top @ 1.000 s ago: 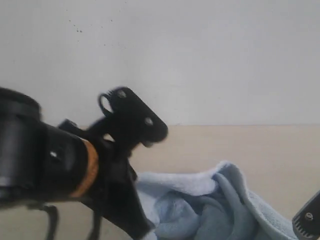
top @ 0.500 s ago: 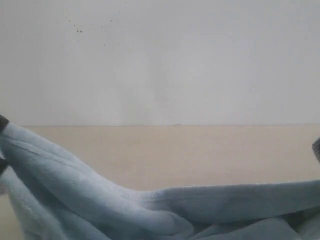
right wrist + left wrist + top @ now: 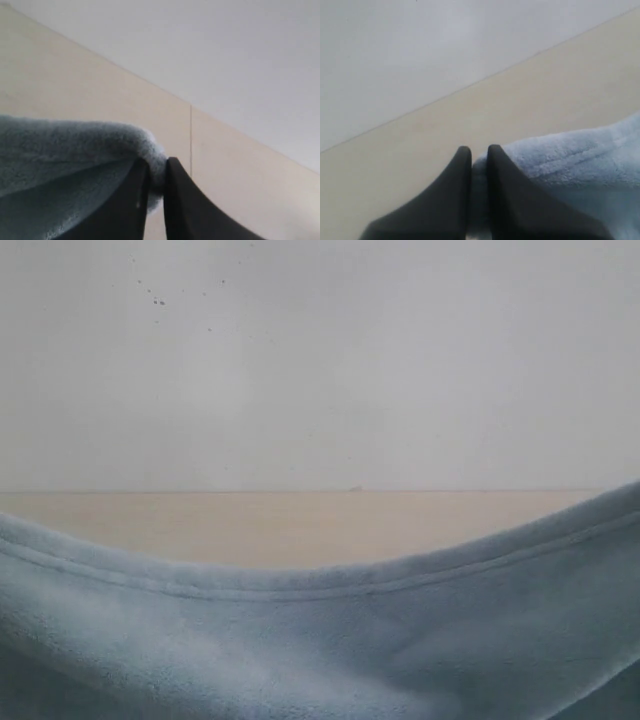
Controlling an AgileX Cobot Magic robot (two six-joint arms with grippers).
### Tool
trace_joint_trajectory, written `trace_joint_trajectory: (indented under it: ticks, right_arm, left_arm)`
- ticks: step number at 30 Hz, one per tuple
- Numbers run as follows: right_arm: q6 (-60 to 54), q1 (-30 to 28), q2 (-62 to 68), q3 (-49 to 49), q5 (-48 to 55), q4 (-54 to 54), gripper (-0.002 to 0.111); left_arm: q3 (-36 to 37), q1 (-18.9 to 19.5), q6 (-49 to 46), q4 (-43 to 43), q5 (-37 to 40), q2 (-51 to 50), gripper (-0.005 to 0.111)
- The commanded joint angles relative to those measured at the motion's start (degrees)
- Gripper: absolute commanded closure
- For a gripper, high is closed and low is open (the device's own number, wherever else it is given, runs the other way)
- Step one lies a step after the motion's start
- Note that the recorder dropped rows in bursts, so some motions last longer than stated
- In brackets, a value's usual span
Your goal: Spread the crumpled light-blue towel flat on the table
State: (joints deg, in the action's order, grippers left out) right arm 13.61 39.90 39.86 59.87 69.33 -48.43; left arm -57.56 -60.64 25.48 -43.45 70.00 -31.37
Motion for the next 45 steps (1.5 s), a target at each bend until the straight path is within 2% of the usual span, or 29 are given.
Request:
trace_joint_trajectory:
  ticks: [1,5,11,15,18,25,27,30,33,38,41,45]
  right_arm:
    - [-4.1,0.0,-3.9,4.9,0.6,-1.4,0.098]
    - [-5.3,0.0,-6.3,9.0,0.6,-0.8,0.098]
    - [-10.1,0.0,-6.6,10.8,0.6,-1.5,0.098]
    - [-10.1,0.0,-5.7,9.1,0.6,-7.8,0.098]
    - [-9.6,0.0,-5.4,5.4,0.6,-9.2,0.098]
    - [-3.4,0.0,-4.5,-8.2,0.6,-10.8,0.098]
    - [-2.9,0.0,-3.1,-10.6,0.6,-7.3,0.098]
    - [-9.5,0.0,-0.5,-11.3,0.6,5.9,0.097]
    - [-13.2,0.0,1.8,-11.3,0.6,9.7,0.097]
    - [-14.7,0.0,4.4,-11.3,0.6,13.6,0.097]
    - [-14.3,0.0,5.5,-11.3,0.5,14.1,0.097]
    - [-14.1,0.0,6.1,-11.3,-0.1,14.1,0.097]
  left_arm:
    - [-3.3,0.1,-3.0,3.2,0.0,2.2,0.097]
    - [-6.4,0.1,-6.6,6.4,0.0,2.0,0.097]
    - [-7.6,0.1,-7.6,4.3,0.0,1.9,0.097]
    - [-3.7,0.1,-4.6,-4.6,0.0,1.5,0.095]
    - [-0.1,0.1,-0.8,-10.5,0.0,1.3,0.089]
    - [10.2,0.1,5.6,-15.2,0.0,1.3,0.078]
    - [12.4,0.1,6.0,-13.4,0.0,1.3,0.078]
    - [14.2,0.1,6.0,-10.4,0.0,1.3,0.078]
    - [15.6,0.1,2.3,-4.9,0.0,1.3,0.078]
    - [23.5,0.1,2.3,-0.6,0.0,-0.1,0.064]
    - [27.8,0.1,5.8,-5.3,0.0,-5.2,0.063]
    - [29.6,0.2,11.5,-12.8,0.0,-12.1,0.064]
